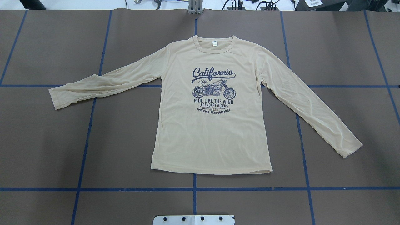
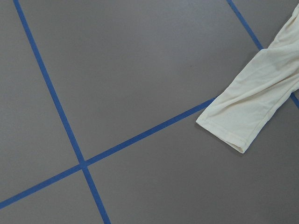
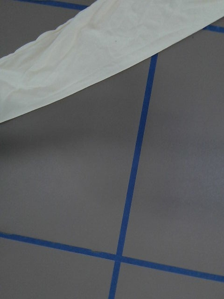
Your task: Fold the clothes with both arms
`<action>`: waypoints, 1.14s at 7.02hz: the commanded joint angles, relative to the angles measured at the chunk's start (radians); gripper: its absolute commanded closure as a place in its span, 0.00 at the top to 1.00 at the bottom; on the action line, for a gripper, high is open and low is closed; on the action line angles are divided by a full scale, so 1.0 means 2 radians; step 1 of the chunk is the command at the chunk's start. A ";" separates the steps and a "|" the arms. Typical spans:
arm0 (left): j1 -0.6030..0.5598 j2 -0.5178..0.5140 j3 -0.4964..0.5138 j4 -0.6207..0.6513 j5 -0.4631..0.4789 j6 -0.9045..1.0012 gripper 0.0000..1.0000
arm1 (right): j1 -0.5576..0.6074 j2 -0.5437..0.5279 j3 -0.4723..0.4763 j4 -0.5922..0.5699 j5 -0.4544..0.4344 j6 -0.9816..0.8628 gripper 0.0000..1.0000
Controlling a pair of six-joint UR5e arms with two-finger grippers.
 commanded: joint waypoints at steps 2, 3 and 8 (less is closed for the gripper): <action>-0.002 0.007 -0.002 -0.003 0.005 -0.004 0.99 | -0.001 0.001 0.002 0.001 -0.016 0.002 1.00; -0.001 0.007 0.002 -0.003 0.005 -0.003 0.99 | -0.003 -0.001 -0.003 0.002 -0.012 0.004 1.00; 0.000 0.021 -0.009 -0.004 0.001 -0.002 0.99 | -0.138 -0.037 -0.052 0.218 -0.015 0.291 0.99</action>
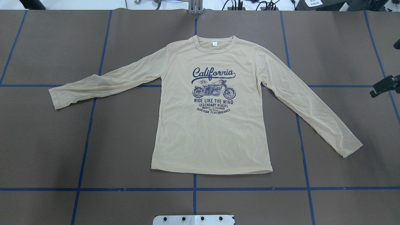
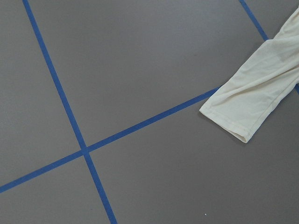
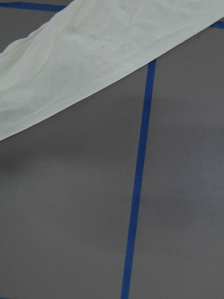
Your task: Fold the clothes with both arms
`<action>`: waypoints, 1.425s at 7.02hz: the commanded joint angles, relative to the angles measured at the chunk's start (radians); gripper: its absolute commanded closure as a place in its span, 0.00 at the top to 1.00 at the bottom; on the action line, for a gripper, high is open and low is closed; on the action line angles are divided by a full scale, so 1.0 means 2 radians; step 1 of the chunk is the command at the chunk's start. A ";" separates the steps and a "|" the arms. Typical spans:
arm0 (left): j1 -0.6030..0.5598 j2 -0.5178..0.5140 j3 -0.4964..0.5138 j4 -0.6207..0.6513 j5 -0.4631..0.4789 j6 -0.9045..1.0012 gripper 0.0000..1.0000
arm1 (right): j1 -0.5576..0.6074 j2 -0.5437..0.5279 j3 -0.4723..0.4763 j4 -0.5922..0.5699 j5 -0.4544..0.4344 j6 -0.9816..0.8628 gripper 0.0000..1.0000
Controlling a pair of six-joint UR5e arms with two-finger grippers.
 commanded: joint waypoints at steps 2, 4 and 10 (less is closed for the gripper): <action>0.001 -0.001 -0.006 -0.001 -0.001 0.000 0.99 | -0.079 -0.091 -0.007 0.210 -0.014 0.188 0.94; 0.000 -0.001 -0.013 -0.002 -0.002 0.000 0.99 | -0.098 -0.113 -0.022 0.253 -0.034 0.231 0.94; 0.000 -0.001 -0.016 -0.003 -0.002 0.000 0.99 | -0.171 -0.137 -0.048 0.360 -0.098 0.352 0.86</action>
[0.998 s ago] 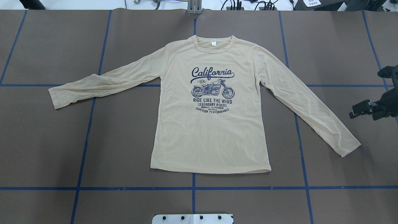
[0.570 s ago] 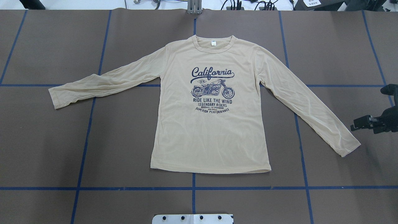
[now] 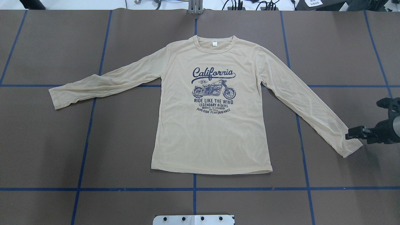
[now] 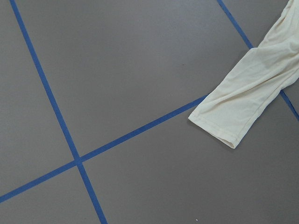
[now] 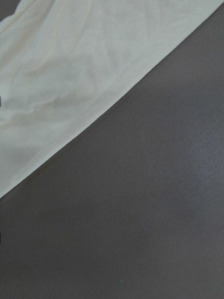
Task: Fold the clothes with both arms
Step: 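Reach the right gripper down to the sleeve cuff nearest it and grasp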
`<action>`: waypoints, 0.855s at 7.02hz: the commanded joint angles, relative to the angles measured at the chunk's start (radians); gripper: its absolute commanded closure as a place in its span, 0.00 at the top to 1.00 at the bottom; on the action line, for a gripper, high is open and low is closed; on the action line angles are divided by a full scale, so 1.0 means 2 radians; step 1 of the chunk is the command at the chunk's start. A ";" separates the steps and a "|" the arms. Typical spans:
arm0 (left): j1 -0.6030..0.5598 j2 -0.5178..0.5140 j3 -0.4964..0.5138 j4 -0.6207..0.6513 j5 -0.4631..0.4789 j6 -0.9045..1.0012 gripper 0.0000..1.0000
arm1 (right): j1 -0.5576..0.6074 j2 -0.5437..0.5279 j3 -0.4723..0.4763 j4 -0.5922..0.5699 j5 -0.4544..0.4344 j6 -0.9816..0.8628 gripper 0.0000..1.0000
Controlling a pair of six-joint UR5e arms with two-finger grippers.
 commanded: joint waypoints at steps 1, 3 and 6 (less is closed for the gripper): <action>0.000 0.001 -0.002 0.000 0.000 -0.001 0.99 | -0.002 -0.010 -0.001 0.002 0.000 0.003 0.72; 0.000 0.001 -0.003 0.000 0.000 -0.001 0.99 | -0.002 -0.012 -0.001 0.002 -0.001 0.006 0.52; 0.000 0.001 -0.003 0.000 0.000 0.000 0.99 | -0.002 -0.012 -0.001 0.001 0.001 0.008 0.15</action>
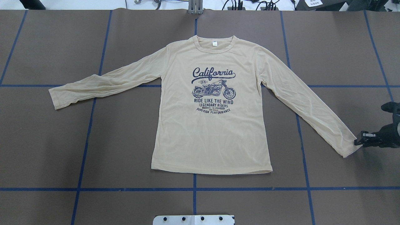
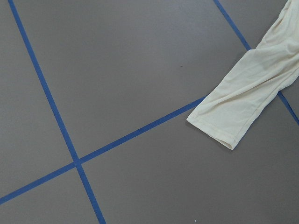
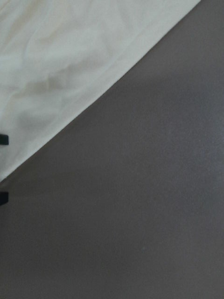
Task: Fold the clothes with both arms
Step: 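Reach the right gripper down to the sleeve cuff nearest it and grasp, then lift the sleeve with the right gripper and fold it across the shirt body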
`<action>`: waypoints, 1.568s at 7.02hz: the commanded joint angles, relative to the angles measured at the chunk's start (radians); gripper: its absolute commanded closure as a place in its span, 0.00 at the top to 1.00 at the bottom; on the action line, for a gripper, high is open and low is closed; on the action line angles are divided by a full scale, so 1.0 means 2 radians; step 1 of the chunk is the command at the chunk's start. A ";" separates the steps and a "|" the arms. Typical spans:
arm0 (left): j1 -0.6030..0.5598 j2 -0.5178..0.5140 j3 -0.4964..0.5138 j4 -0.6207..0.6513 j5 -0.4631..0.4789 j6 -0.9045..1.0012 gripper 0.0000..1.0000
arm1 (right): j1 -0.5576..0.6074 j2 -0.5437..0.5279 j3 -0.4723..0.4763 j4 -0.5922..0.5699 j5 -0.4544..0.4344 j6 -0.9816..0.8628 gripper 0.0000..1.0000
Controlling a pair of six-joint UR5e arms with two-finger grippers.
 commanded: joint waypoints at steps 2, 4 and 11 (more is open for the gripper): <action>0.000 0.001 -0.004 0.000 0.000 0.000 0.99 | 0.002 0.000 0.003 0.000 0.005 0.003 0.00; 0.000 0.001 -0.005 0.000 0.000 -0.001 0.99 | 0.008 -0.012 0.055 -0.006 0.015 0.004 0.00; 0.001 0.000 -0.001 -0.001 0.000 0.003 0.99 | 0.032 0.559 -0.078 -0.412 0.003 0.129 0.00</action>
